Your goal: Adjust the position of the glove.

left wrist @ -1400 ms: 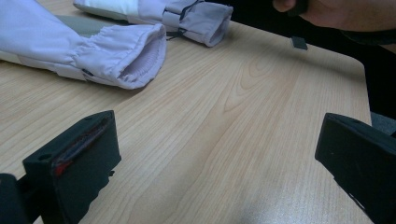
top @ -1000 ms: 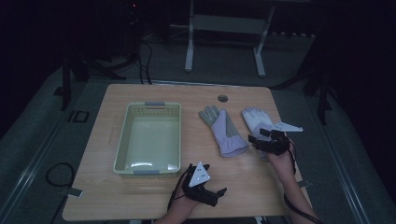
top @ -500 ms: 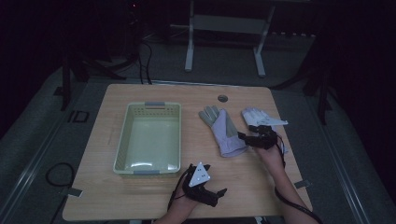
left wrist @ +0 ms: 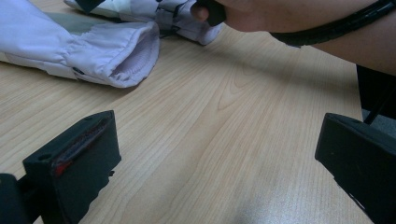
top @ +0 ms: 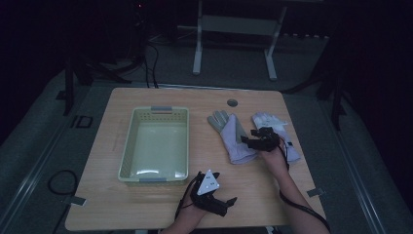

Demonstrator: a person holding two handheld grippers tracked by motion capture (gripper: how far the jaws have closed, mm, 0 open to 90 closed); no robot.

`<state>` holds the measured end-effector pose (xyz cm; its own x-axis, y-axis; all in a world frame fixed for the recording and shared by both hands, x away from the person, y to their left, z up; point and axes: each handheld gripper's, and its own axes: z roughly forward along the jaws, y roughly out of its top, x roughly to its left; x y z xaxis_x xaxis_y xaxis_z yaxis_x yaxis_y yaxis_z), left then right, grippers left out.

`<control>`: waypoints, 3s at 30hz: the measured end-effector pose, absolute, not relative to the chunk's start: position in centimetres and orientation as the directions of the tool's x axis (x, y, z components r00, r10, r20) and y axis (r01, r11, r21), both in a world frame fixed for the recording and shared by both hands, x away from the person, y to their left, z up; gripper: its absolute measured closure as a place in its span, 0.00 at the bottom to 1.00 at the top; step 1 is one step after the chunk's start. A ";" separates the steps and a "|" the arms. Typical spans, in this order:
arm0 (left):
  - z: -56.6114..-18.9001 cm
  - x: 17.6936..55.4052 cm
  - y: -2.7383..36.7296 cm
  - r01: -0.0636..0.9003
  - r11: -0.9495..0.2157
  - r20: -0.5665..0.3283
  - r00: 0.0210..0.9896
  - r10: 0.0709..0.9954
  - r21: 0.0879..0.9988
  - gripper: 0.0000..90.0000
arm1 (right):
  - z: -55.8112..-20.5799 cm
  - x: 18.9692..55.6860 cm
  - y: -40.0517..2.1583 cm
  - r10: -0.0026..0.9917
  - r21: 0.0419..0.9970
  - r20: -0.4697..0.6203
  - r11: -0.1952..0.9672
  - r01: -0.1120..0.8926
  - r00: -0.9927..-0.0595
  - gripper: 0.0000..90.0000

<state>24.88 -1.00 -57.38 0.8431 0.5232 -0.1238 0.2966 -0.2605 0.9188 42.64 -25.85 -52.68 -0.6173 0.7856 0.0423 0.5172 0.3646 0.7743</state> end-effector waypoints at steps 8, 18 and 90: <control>-57.4 24.9 -1.0 0.297 -0.261 -0.124 0.843 0.523 0.919 0.00 | -53.2 43.9 -25.0 0.763 0.756 0.039 0.399 0.518 -0.646 0.55; -57.4 24.9 -1.1 0.296 -0.264 -0.122 0.844 0.523 0.918 0.00 | -54.7 45.1 -23.9 0.746 0.707 0.040 0.449 0.546 -0.664 0.61; -57.4 24.8 -1.1 0.292 -0.271 -0.110 0.840 0.532 0.917 0.00 | -54.0 36.1 -24.6 0.859 0.747 0.213 0.164 0.644 -0.466 0.77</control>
